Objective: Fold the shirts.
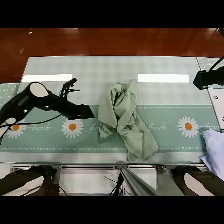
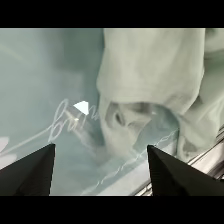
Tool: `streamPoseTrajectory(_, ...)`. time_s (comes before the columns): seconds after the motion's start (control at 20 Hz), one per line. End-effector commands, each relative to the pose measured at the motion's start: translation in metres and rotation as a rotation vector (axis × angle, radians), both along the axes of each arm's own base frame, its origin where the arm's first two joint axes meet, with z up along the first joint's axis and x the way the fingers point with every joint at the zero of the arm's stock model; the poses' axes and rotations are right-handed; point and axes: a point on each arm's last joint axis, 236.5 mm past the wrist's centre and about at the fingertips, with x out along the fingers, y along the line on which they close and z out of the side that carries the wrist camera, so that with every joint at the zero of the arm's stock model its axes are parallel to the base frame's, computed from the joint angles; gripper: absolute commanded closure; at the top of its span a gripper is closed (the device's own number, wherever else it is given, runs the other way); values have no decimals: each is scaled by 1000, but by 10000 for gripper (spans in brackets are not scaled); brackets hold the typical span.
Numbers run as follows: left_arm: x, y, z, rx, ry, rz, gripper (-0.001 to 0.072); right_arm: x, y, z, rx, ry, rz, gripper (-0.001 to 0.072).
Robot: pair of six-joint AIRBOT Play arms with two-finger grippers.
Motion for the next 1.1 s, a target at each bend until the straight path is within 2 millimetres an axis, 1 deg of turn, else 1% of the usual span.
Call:
streamPoseTrajectory(0.0,19,-24,-22,-96,-4,65,-4,2,0,-8,-3,26,11,105)
streamPoseTrajectory(0.15,29,-37,-39,-136,19,102,1,1,0,-9,-4,34,11,104)
streamPoseTrajectory(0.2,32,-43,-43,-154,28,110,13,0,0,-9,-3,35,10,104)
streamPoseTrajectory(0.25,34,-50,-45,-172,40,110,100,0,0,-9,-3,35,10,104)
streamPoseTrajectory(0.35,39,-62,-48,-195,39,92,429,1,0,-9,-3,34,10,105)
streamPoseTrajectory(0.4,41,-65,-49,-194,37,83,527,1,0,-10,-4,35,10,104)
streamPoseTrajectory(0.5,45,-65,-50,-195,36,84,680,2,0,-16,-3,53,11,118)
streamPoseTrajectory(0.55,46,-64,-49,-199,36,83,681,3,1,-23,-2,72,13,169)
streamPoseTrajectory(0.6,43,-62,-46,-211,36,62,682,3,2,-32,5,90,16,171)
streamPoseTrajectory(0.65,41,-60,-43,-222,44,47,682,5,8,-44,31,110,22,171)
streamPoseTrajectory(0.7,37,-57,-39,-236,63,35,682,7,21,-57,87,126,32,171)
streamPoseTrajectory(0.75,33,-53,-36,-252,78,20,682,8,37,-70,160,144,40,167)
streamPoseTrajectory(0.8,31,-49,-33,-267,97,13,682,10,57,-82,251,161,45,149)
streamPoseTrajectory(0.85,29,-45,-30,-279,111,13,682,12,80,-92,357,178,46,85)
streamPoseTrajectory(0.9,29,-42,-28,-287,120,16,682,14,100,-101,456,195,53,86)
streamPoseTrajectory(0.95,30,-39,-27,-291,124,21,682,16,117,-109,532,211,62,86)
streamPoseTrajectory(1.05,31,-37,-27,-294,126,27,682,21,140,-123,657,242,49,86)
